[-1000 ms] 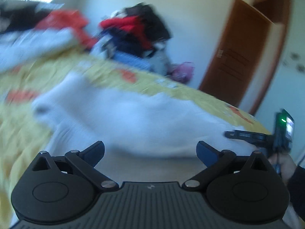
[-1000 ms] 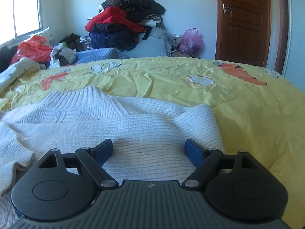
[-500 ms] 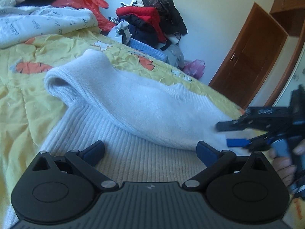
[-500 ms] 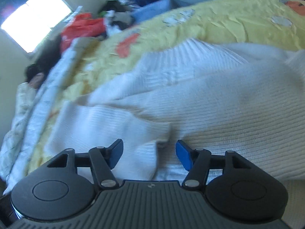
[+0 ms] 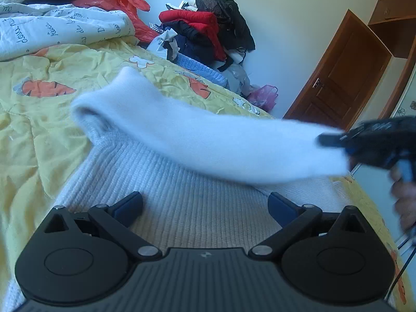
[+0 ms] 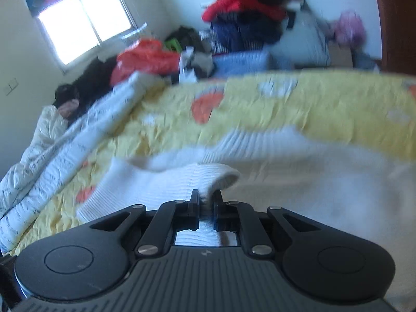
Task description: Fold small clothes
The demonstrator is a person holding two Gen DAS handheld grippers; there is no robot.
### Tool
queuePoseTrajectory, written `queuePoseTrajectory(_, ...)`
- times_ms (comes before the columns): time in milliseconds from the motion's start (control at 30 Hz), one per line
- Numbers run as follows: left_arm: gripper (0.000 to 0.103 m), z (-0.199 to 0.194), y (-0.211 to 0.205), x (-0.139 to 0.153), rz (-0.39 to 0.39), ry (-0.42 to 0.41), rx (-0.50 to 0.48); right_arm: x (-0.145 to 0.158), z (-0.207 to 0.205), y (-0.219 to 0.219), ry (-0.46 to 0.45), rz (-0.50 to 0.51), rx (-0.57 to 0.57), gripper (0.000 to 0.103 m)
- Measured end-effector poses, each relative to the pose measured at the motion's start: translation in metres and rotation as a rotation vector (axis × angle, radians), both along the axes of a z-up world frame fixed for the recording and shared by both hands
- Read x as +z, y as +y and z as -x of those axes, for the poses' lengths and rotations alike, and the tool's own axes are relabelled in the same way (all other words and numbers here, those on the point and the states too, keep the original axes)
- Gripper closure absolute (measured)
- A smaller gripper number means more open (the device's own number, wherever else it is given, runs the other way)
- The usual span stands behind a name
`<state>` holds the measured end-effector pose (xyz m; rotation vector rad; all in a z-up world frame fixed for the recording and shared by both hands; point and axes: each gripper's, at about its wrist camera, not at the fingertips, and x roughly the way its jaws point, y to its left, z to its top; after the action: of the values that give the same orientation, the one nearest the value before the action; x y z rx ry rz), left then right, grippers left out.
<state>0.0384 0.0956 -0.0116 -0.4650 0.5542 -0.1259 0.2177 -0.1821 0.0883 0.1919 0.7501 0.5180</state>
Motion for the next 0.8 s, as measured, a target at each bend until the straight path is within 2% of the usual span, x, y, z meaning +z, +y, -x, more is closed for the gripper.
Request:
queuePoseTrajectory(100,0.000,0.000,0.000,0.000,0.001,0.000,0.000,0.010,-0.007,-0.037,-0.028,0.058,-0.069,0.091)
queuePoseTrajectory(167,0.000,0.000,0.000,0.000,0.001,0.000,-0.001,0.003,-0.012,-0.067,-0.013,0.075,-0.138,0.091)
queuePoseTrajectory(267,0.000,-0.001,-0.001,0.000,-0.005,0.001,-0.001,-0.024,-0.017,-0.116,0.052,0.061,-0.250,0.091)
queuePoseTrajectory(333,0.000,-0.001,-0.001,0.000,-0.007,0.001,0.001,-0.052,-0.018,-0.132,0.121,0.031,-0.264,0.091)
queuePoseTrajectory(400,0.000,-0.001,-0.001,0.000,-0.007,0.001,0.000,-0.074,-0.016,-0.132,0.165,0.042,-0.261,0.083)
queuePoseTrajectory(467,0.000,-0.001,-0.002,0.000,-0.012,0.002,0.000,-0.081,-0.011,-0.135,0.138,0.018,-0.291,0.072)
queuePoseTrajectory(533,0.000,-0.002,-0.004,0.001,-0.028,0.006,0.000,-0.074,-0.001,-0.139,0.086,-0.025,-0.376,0.064)
queuePoseTrajectory(567,0.000,-0.002,-0.005,0.002,-0.039,0.010,-0.001,-0.065,0.006,-0.142,0.018,-0.030,-0.443,0.056)
queuePoseTrajectory(633,0.000,-0.004,-0.012,0.009,-0.080,0.027,-0.004,-0.052,0.019,-0.139,-0.116,-0.028,-0.493,0.052)
queuePoseTrajectory(700,0.000,-0.009,-0.022,0.023,-0.141,0.011,-0.042,-0.046,0.027,-0.125,-0.157,-0.026,-0.400,0.050)
queuePoseTrajectory(733,0.000,-0.012,-0.028,0.032,-0.153,-0.029,-0.056,-0.046,0.030,-0.117,-0.169,-0.011,-0.342,0.046)
queuePoseTrajectory(800,0.000,-0.026,-0.044,0.052,-0.221,-0.123,-0.074,-0.053,0.030,-0.097,-0.183,0.047,-0.249,0.045)
